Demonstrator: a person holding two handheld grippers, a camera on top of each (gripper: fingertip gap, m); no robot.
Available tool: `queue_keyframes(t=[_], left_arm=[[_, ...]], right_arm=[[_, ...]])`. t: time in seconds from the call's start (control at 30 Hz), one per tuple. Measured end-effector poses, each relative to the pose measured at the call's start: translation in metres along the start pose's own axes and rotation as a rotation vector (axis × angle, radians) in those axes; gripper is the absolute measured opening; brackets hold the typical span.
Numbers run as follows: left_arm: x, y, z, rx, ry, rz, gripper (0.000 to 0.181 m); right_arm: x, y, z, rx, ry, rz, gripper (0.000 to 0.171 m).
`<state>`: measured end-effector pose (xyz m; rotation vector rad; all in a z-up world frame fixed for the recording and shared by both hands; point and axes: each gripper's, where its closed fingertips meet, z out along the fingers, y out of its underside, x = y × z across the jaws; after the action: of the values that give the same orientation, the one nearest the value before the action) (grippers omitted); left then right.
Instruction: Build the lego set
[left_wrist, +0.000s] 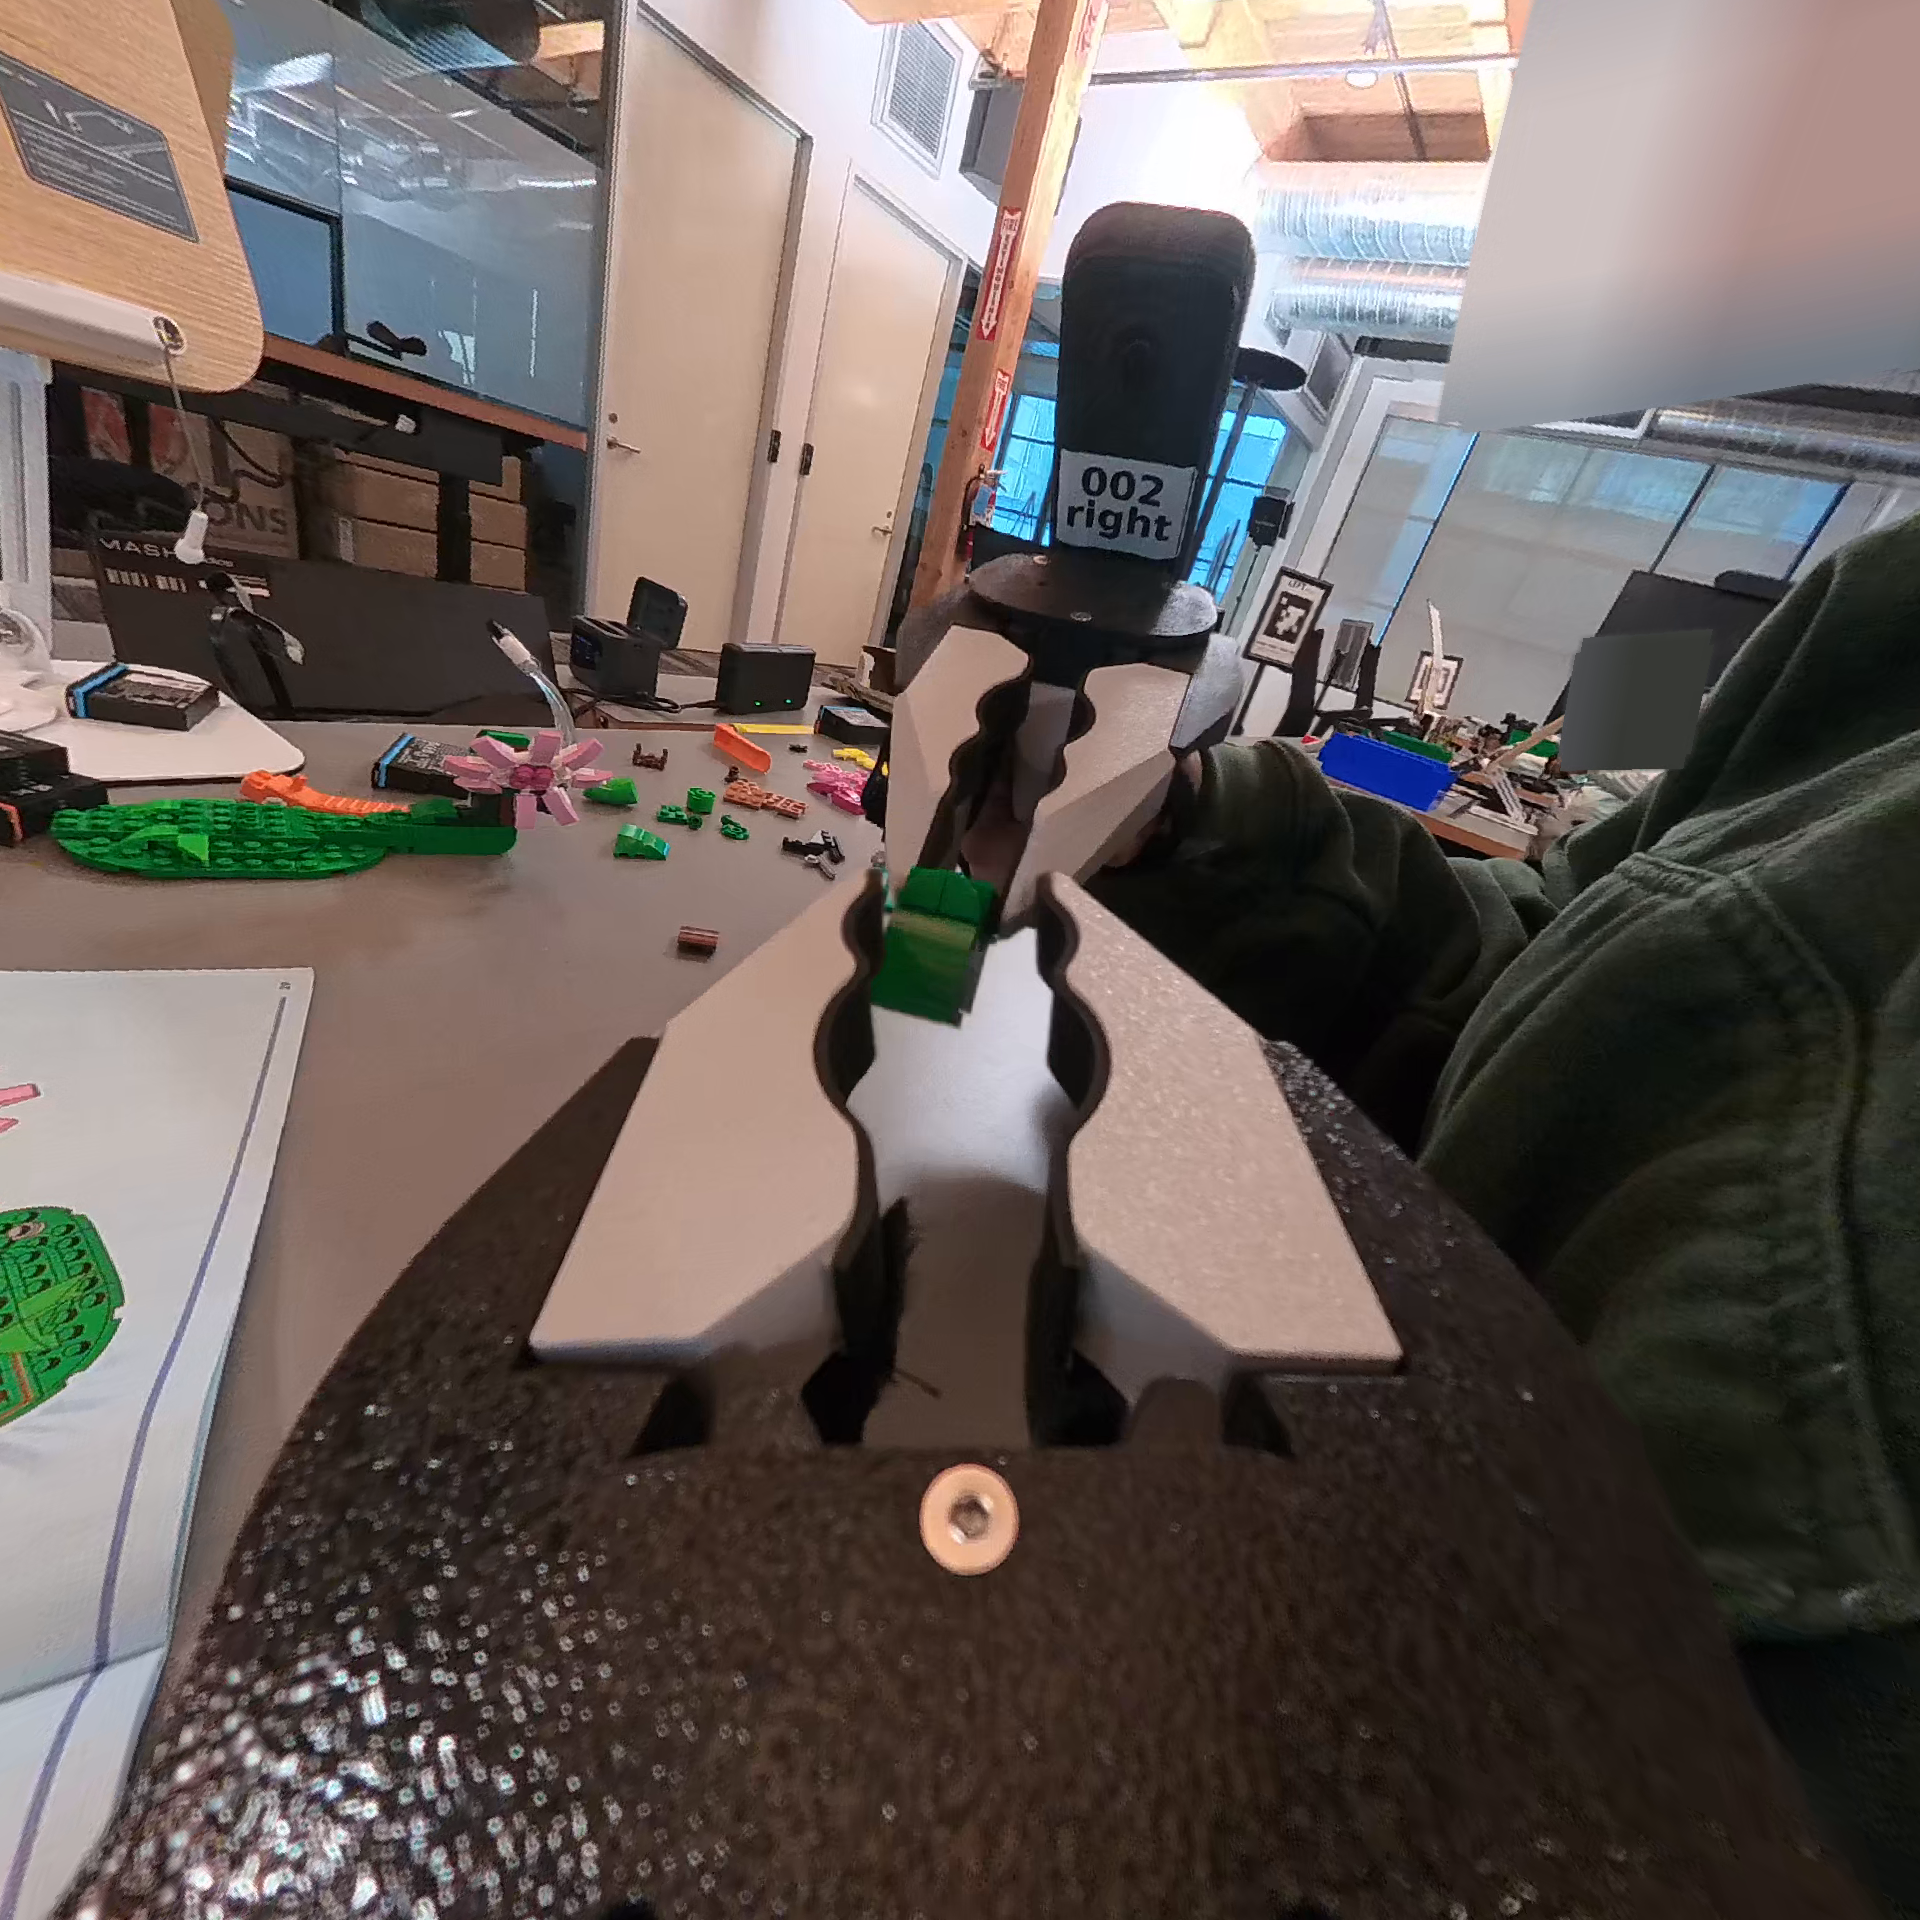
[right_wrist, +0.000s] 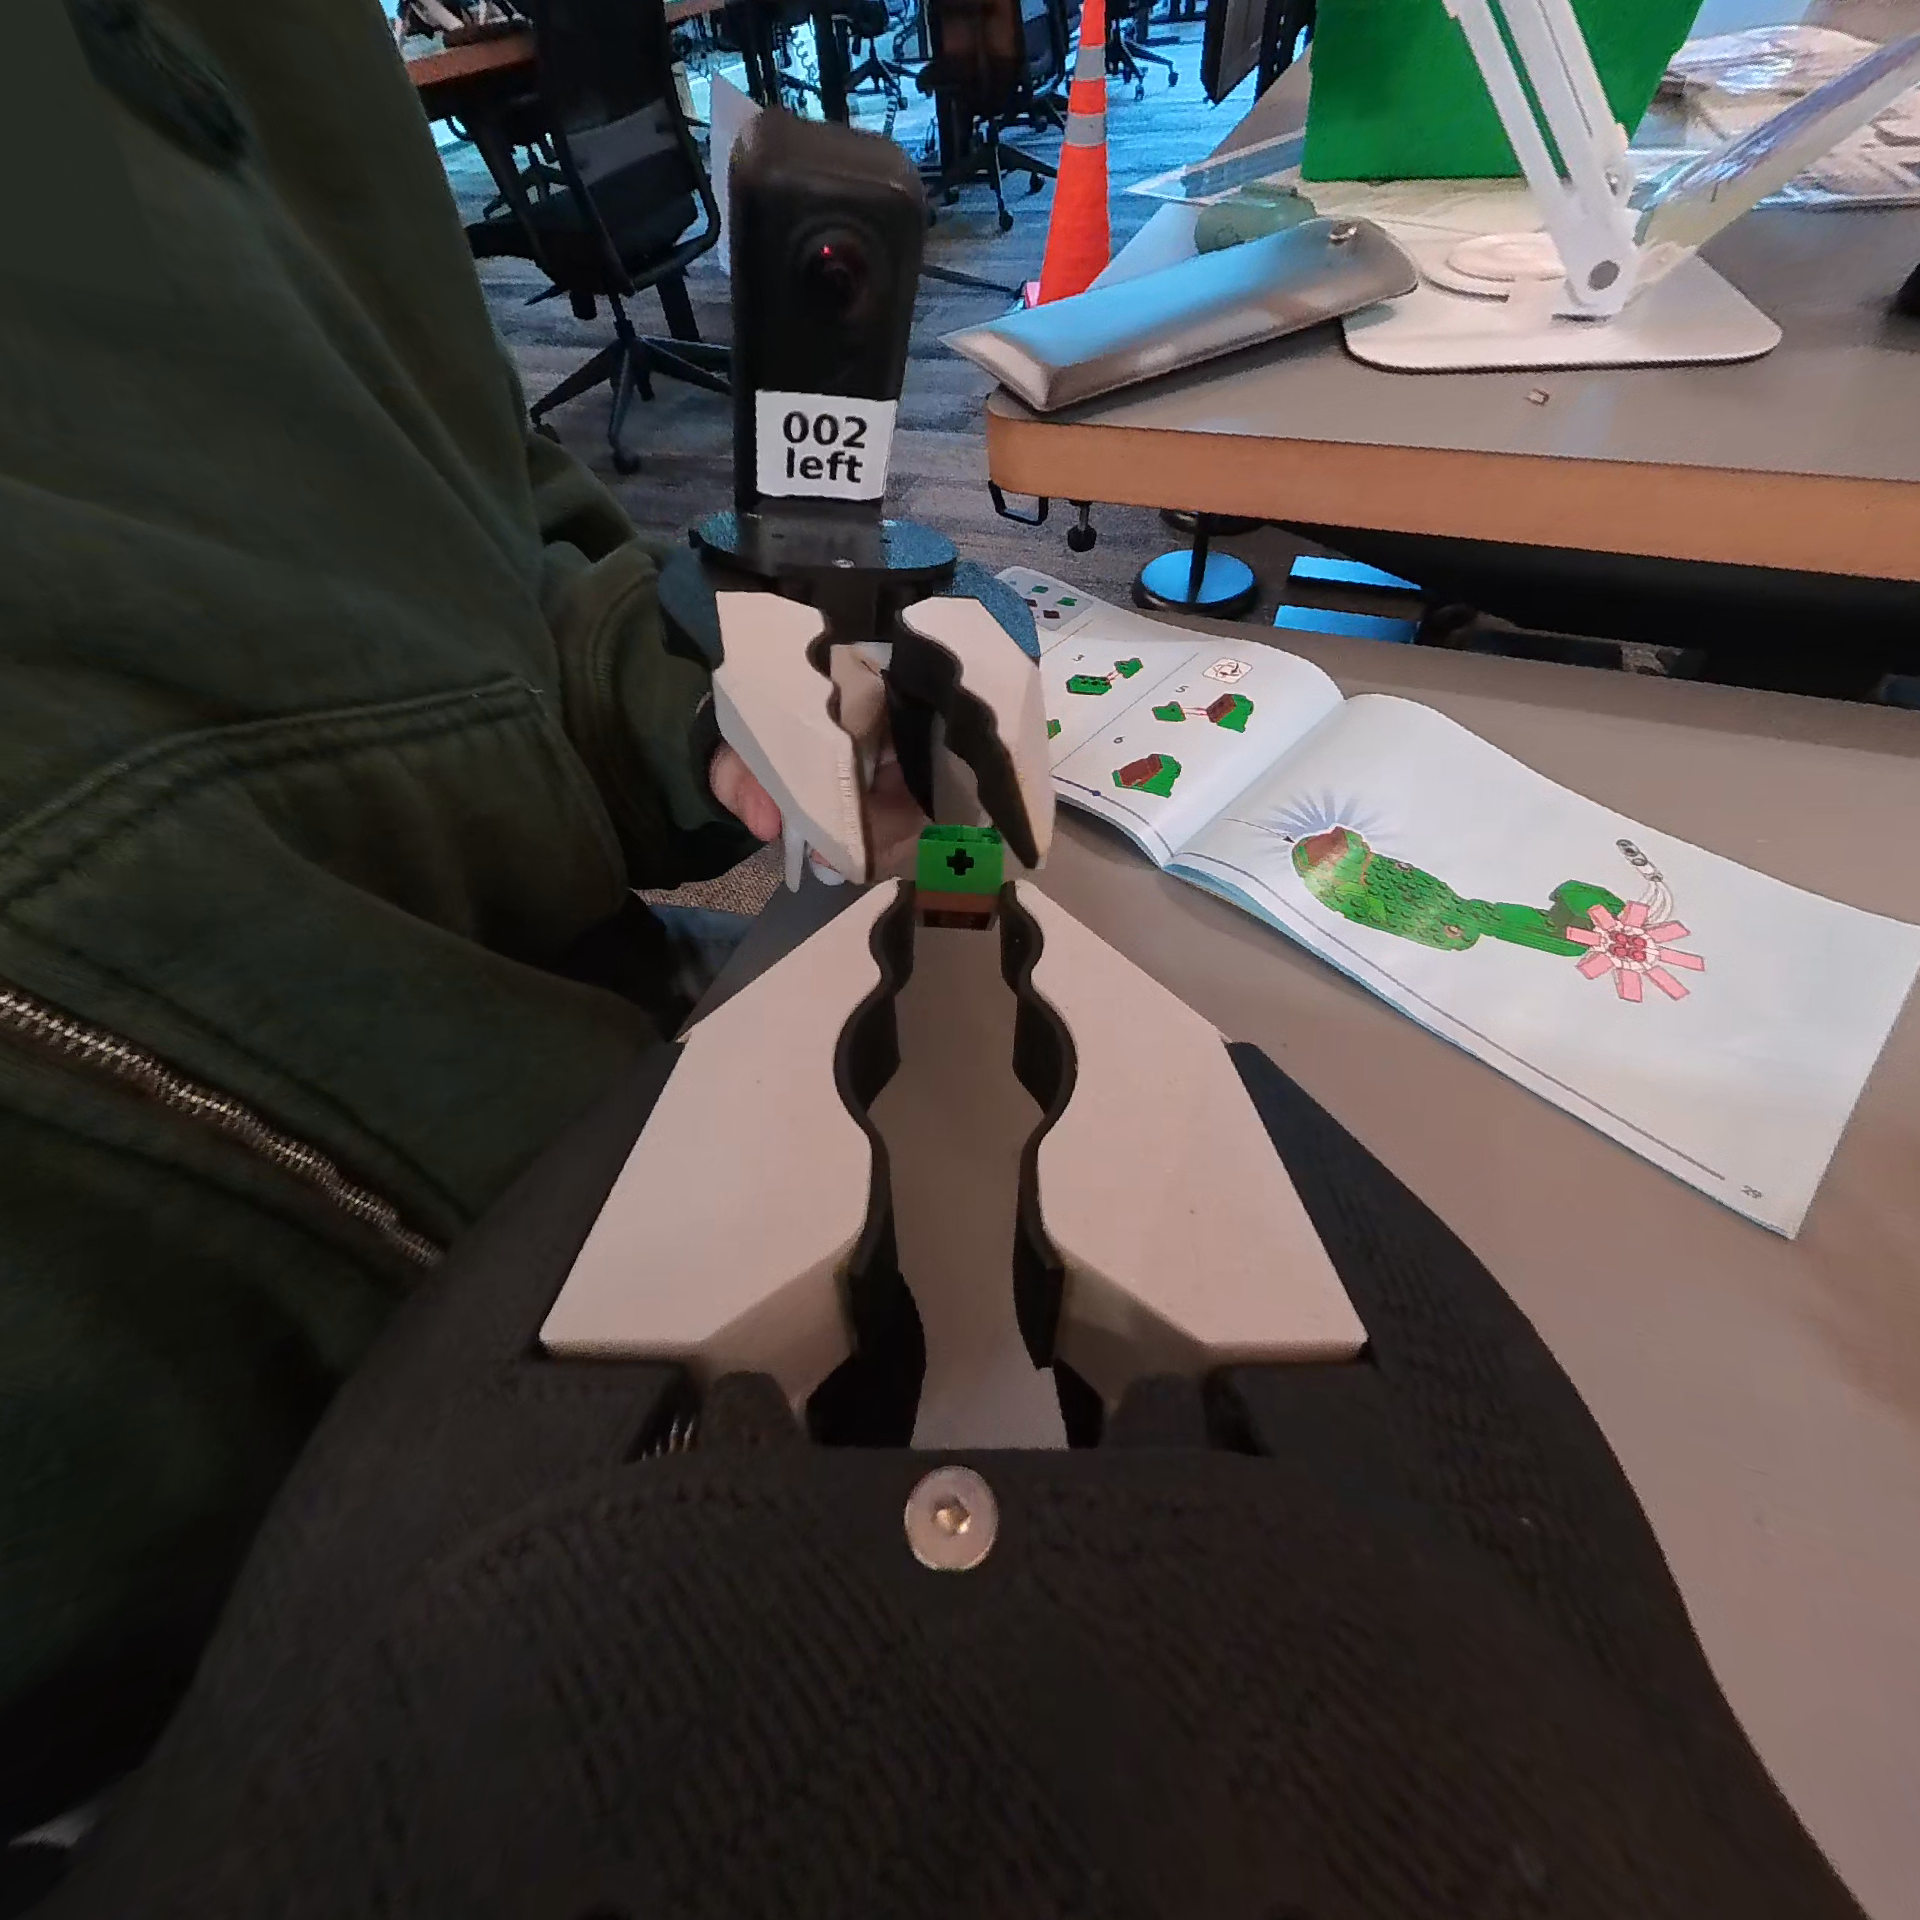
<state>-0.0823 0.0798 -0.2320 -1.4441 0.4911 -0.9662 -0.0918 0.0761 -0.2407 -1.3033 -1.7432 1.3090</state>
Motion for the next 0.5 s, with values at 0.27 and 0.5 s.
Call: queue_keyframes(t=[0.27,0.5], left_arm=[[0.0003,0.0049,0.0,-0.025,0.003,0.012,0.023],[0.0014,0.0046,-0.0001,-0.013,0.015,-0.006,0.027]], right_arm=[[-0.0025,-0.0018,-0.0043,0.016,-0.019,0.012,0.015],[-0.0062,-0.0056,-0.0091,0.052,-0.052,0.03,0.015]])
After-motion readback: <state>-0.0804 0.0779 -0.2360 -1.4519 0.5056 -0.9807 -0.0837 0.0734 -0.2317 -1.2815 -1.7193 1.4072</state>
